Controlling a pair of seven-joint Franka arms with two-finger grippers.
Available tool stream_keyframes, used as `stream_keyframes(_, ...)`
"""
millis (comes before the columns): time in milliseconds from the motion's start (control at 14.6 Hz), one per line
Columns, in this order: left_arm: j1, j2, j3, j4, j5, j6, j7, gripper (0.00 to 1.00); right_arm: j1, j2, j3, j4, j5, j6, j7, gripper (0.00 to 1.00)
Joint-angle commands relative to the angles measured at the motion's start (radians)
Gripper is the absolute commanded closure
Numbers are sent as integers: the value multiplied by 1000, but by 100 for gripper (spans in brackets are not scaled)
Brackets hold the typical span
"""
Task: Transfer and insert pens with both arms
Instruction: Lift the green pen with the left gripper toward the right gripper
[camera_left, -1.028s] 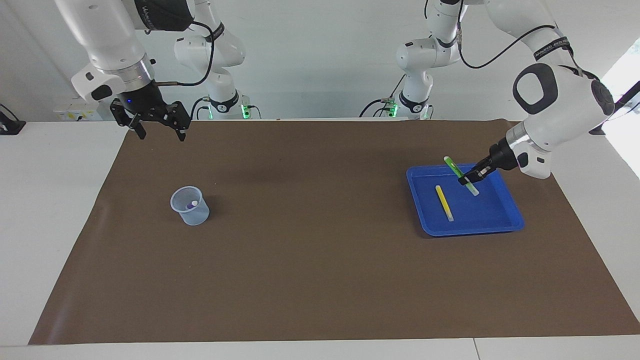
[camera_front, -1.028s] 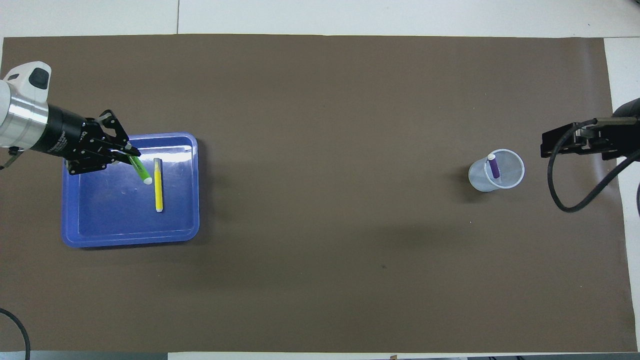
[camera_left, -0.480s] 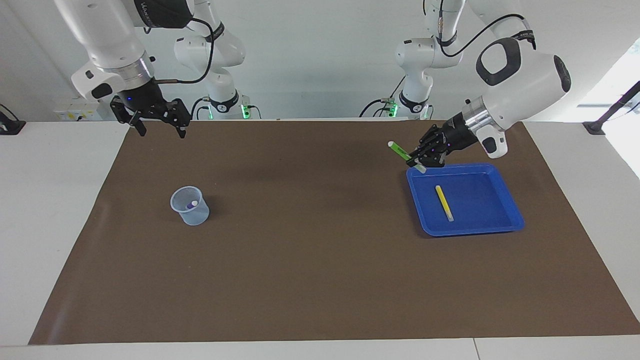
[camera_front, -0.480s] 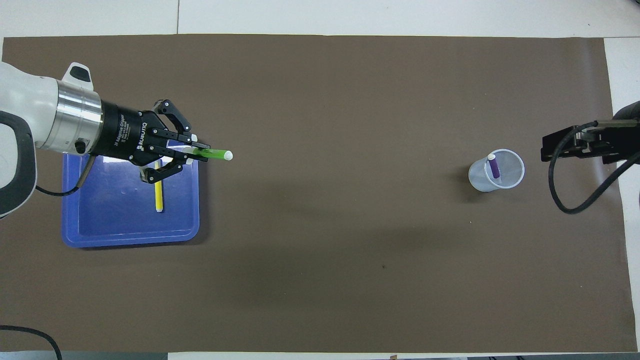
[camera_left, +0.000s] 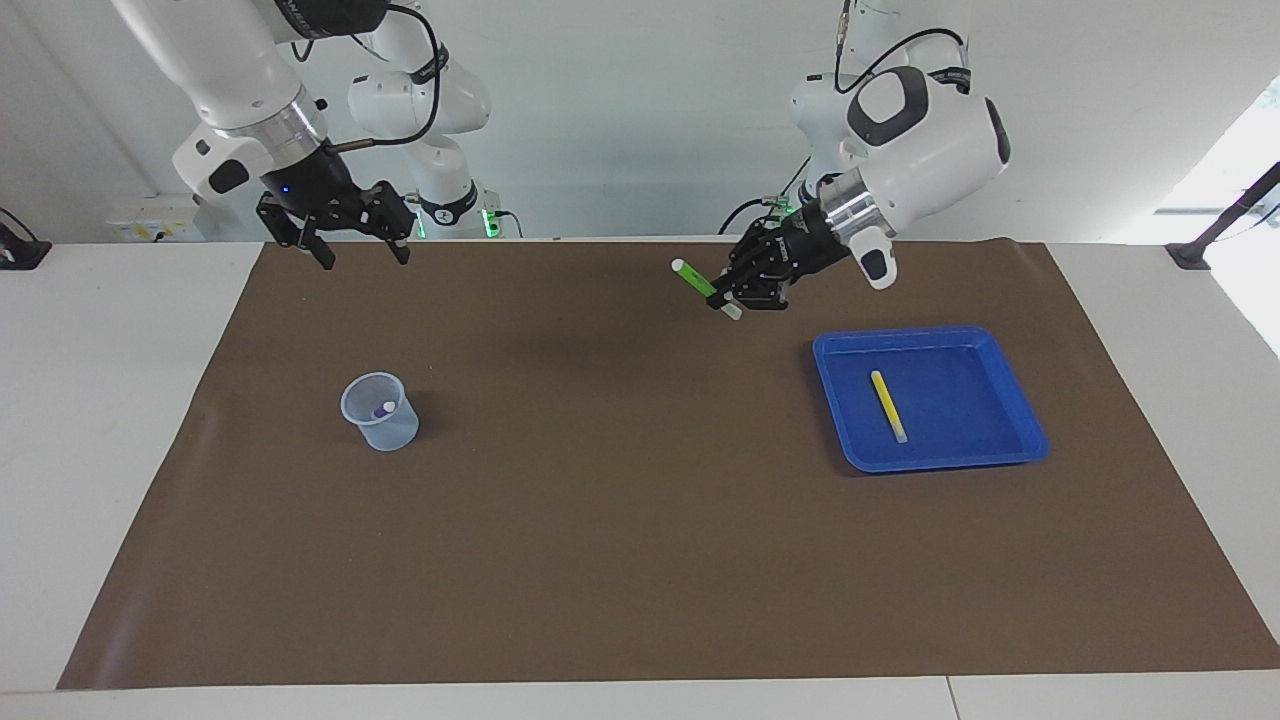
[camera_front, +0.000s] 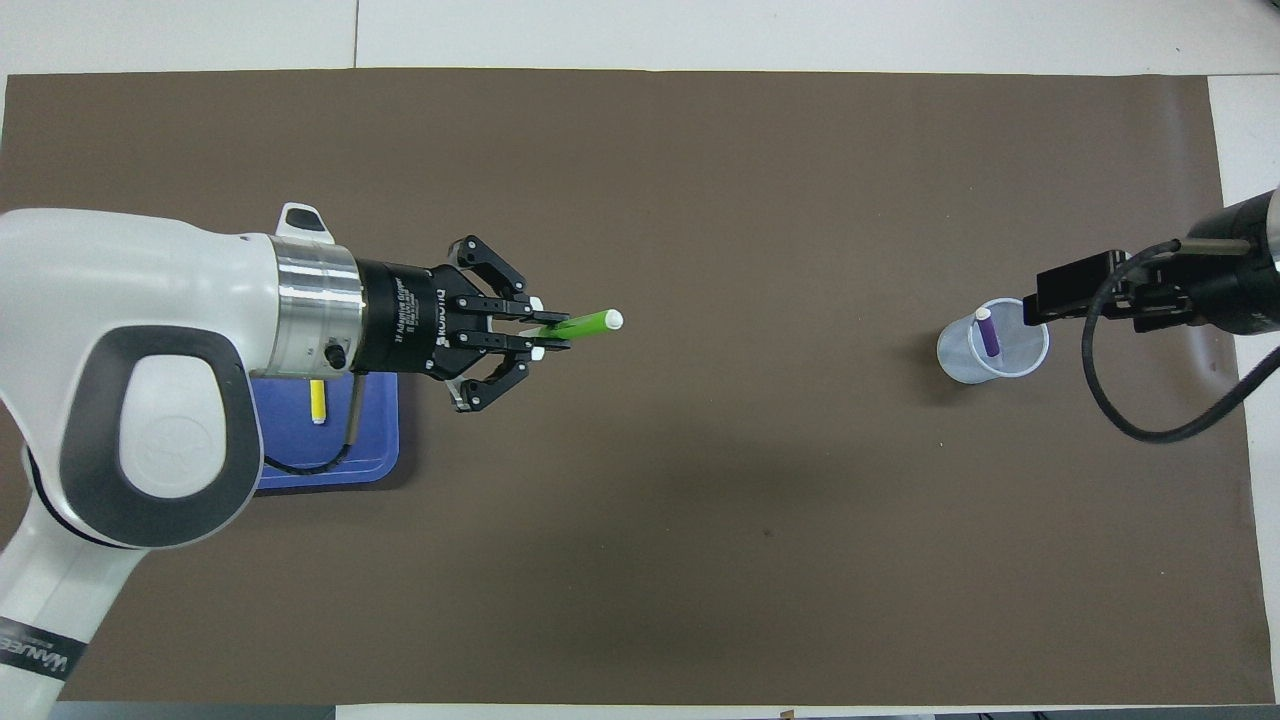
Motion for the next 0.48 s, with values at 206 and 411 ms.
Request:
stream_keyframes(206,-230,-85,15,-186,-174,383,-102,100,83,-7,29,-34,176,160,128,0)
stream_keyframes(411,-270,-93,15,-202,-220,428,-113,100,156,-5,29,-57,218,231,169,0)
